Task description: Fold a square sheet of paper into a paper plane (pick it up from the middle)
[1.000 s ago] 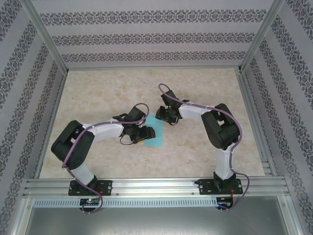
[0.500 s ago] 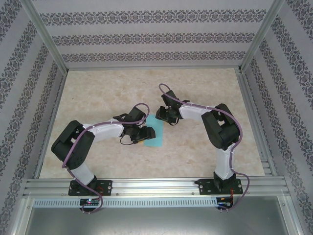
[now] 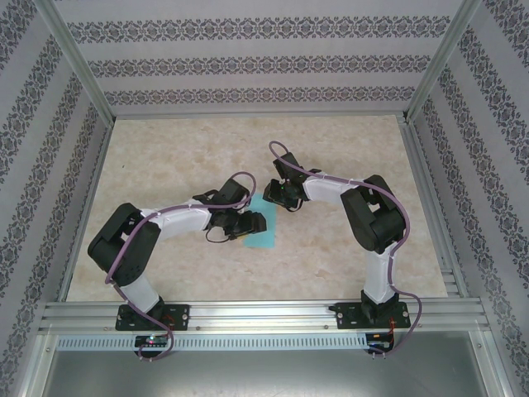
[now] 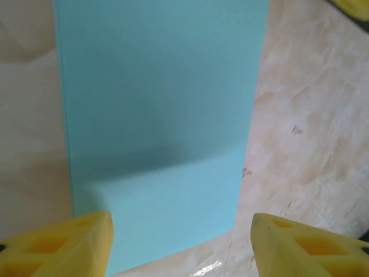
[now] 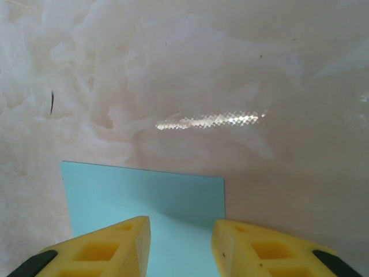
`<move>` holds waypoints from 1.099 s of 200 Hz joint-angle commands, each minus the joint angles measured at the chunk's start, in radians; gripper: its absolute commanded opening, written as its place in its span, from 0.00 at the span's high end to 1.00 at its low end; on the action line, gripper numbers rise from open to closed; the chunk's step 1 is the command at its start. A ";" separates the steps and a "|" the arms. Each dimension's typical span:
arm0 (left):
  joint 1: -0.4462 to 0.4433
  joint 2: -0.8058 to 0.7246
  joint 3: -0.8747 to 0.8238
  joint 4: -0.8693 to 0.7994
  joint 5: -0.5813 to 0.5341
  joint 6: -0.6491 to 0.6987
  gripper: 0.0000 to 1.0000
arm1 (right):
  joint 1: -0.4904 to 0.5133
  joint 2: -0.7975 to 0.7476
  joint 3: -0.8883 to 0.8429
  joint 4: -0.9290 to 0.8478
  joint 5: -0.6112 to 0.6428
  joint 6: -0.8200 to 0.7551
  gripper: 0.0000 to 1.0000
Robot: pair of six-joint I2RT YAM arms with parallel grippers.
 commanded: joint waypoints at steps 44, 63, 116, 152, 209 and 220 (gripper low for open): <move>-0.011 0.022 0.077 -0.102 -0.146 0.073 0.30 | -0.006 0.117 -0.065 -0.056 0.040 0.013 0.62; -0.011 0.042 0.079 -0.100 -0.138 0.067 0.28 | -0.006 0.118 -0.064 -0.057 0.039 0.013 0.63; -0.011 0.075 0.078 -0.067 -0.068 0.061 0.27 | -0.006 0.120 -0.067 -0.058 0.038 0.012 0.62; -0.013 0.088 0.070 -0.036 -0.016 0.054 0.34 | -0.009 0.122 -0.069 -0.052 0.034 0.013 0.62; -0.021 0.091 0.071 -0.042 -0.008 0.057 0.38 | -0.011 0.125 -0.073 -0.047 0.032 0.015 0.62; -0.022 0.093 0.073 -0.043 -0.011 0.057 0.38 | -0.010 0.125 -0.075 -0.047 0.032 0.016 0.63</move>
